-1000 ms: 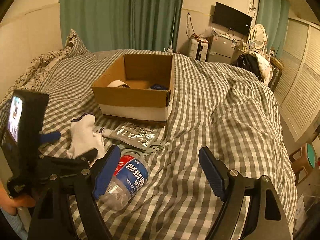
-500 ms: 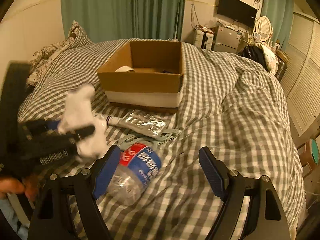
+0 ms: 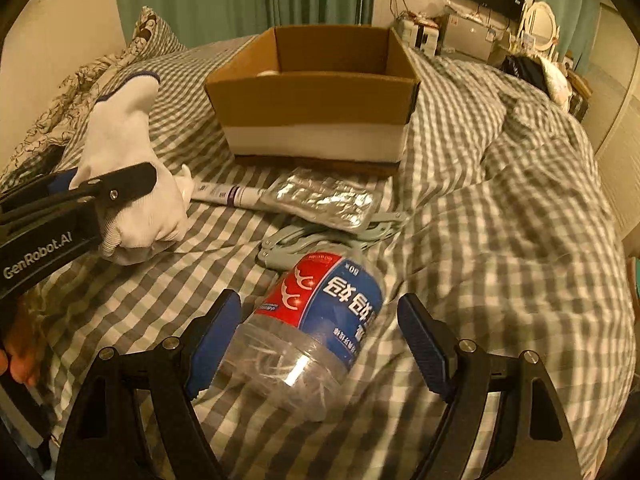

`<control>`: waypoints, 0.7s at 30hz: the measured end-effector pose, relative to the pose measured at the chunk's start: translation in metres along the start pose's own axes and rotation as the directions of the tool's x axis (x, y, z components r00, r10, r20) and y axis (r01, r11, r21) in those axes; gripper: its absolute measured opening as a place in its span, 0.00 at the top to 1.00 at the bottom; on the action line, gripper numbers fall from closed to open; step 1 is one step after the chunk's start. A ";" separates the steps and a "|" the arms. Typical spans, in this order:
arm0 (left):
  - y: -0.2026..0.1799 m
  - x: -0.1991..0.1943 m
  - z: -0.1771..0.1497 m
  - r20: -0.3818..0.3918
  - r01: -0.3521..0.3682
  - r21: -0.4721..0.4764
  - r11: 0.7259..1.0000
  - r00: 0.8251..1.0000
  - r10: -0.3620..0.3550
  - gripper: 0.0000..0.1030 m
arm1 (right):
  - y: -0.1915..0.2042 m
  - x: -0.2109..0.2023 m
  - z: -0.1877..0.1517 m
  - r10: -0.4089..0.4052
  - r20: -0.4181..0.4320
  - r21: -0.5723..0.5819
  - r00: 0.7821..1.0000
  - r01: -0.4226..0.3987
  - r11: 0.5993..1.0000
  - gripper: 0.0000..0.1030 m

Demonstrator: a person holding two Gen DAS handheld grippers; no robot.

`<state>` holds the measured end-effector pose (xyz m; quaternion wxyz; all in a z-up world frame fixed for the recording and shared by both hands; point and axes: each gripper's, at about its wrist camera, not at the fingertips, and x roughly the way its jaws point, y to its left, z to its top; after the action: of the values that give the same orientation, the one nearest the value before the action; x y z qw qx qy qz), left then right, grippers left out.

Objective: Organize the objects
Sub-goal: 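Grasp the white glove with the left tool while the right tool grasps the water bottle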

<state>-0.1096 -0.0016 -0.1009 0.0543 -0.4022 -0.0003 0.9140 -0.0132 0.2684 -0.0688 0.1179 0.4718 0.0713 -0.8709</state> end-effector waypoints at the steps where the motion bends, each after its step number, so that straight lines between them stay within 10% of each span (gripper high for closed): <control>1: 0.000 0.000 0.000 0.000 0.001 -0.001 1.000 1.000 -0.001 0.51 | 0.001 0.004 -0.001 0.010 -0.013 0.000 1.000 -0.010 1.000 0.22; 21: 0.006 -0.015 0.009 0.036 -0.005 -0.027 1.000 0.999 0.006 0.51 | 0.007 -0.005 -0.013 0.129 -0.022 -0.049 0.991 -0.130 0.990 0.34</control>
<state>-0.1067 -0.0087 -0.0842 0.0466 -0.3862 -0.0125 0.9212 0.0017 0.2654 -0.0714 0.1852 0.4806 0.0634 -0.8548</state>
